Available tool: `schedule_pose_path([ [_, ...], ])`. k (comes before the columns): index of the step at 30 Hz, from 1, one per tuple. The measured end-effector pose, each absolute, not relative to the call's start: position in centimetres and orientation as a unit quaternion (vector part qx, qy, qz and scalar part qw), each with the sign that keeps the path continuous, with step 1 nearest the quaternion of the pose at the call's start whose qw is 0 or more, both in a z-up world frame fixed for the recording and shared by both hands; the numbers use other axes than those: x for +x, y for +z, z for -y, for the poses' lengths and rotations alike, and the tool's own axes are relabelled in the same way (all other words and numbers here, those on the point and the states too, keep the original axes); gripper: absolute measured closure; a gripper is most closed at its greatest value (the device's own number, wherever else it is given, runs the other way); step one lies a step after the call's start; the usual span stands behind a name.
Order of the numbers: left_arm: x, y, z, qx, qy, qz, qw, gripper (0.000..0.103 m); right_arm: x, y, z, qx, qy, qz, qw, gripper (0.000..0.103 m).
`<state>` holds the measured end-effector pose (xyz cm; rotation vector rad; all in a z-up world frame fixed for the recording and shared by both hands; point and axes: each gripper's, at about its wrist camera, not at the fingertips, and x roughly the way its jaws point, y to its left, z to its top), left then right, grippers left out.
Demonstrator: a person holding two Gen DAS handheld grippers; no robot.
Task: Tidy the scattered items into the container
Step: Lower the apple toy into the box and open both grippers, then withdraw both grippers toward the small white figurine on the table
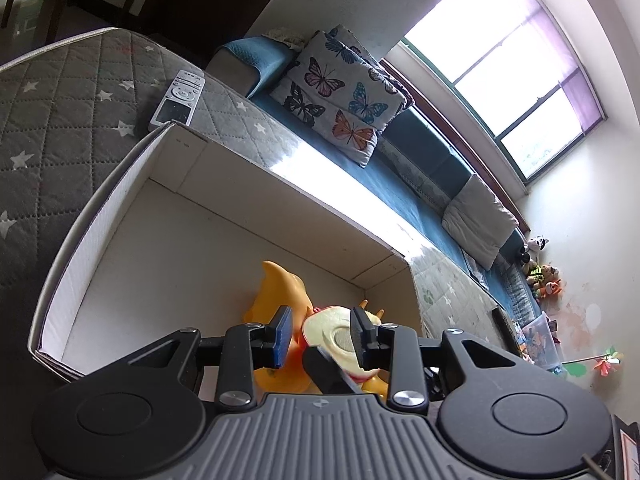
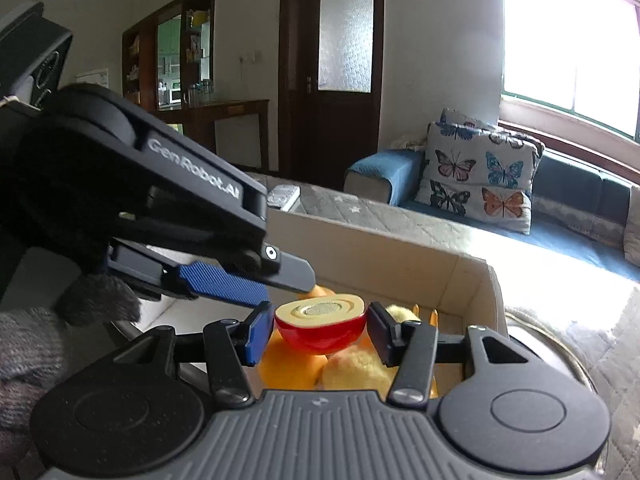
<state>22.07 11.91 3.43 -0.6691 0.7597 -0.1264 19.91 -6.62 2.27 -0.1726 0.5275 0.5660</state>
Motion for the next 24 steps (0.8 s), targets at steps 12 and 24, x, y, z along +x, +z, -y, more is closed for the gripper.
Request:
schedule_pose_path([
  [12, 20.9, 4.2, -10.4, -0.300, -0.068, -0.363, 0.880, 0.068, 18.0, 2.8, 8.2, -0.096, 0.263, -0.255, 0.926, 0.041],
  [24, 18.4, 4.6, -7.2, -0.266, -0.092, -0.367, 0.887, 0.068, 14.7, 3.2, 11.7, -0.085, 0.237, -0.252, 0.934, 0.019],
])
